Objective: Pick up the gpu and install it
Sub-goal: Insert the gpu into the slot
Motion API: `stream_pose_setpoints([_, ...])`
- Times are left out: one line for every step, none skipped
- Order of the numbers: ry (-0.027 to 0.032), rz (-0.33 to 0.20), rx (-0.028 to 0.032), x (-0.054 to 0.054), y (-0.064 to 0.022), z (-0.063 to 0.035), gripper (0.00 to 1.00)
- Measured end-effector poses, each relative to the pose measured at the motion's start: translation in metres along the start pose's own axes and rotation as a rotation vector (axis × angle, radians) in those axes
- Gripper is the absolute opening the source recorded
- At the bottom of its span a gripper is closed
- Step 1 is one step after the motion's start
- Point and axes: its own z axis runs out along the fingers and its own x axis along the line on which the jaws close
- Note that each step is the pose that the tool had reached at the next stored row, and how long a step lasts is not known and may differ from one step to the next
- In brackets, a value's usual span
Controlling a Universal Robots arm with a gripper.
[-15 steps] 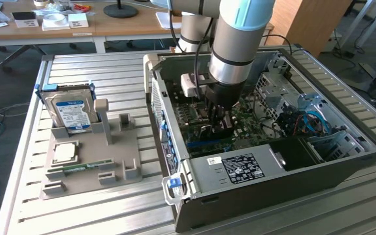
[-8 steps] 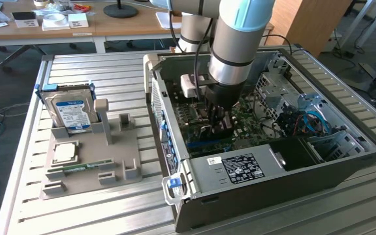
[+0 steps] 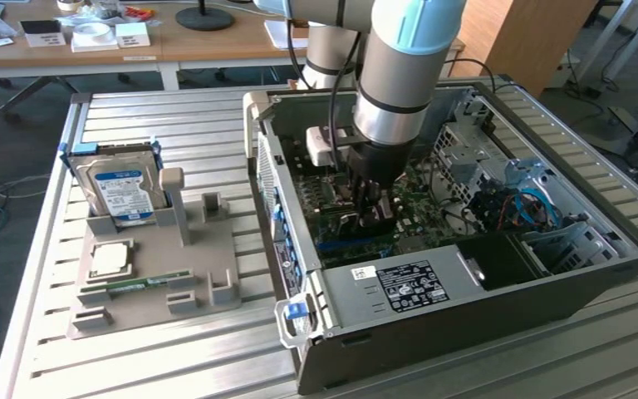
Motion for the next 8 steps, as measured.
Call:
stream_pose_setpoints([-0.0002,0.000,0.0000,0.0000,0.0001,0.0000,0.27])
stream_pose_setpoints([-0.0003,0.000,0.0000,0.0000,0.0002,0.0000,0.27])
stream_pose_setpoints([-0.0003,0.000,-0.0001,0.0000,0.0002,0.0000,0.27])
stream_pose_setpoints([-0.0007,0.000,-0.0001,0.0001,0.0003,-0.0001,0.27])
stream_pose_setpoints([-0.0011,0.000,0.0000,0.0001,0.0004,0.0000,0.27])
stream_pose_setpoints([-0.0012,0.000,0.0001,0.0001,0.0005,0.0002,0.27])
stream_pose_setpoints([-0.0013,0.000,0.0001,0.0001,0.0007,0.0005,0.27])
stream_pose_setpoints([-0.0014,0.000,0.0002,0.0001,0.0008,0.0010,0.27])
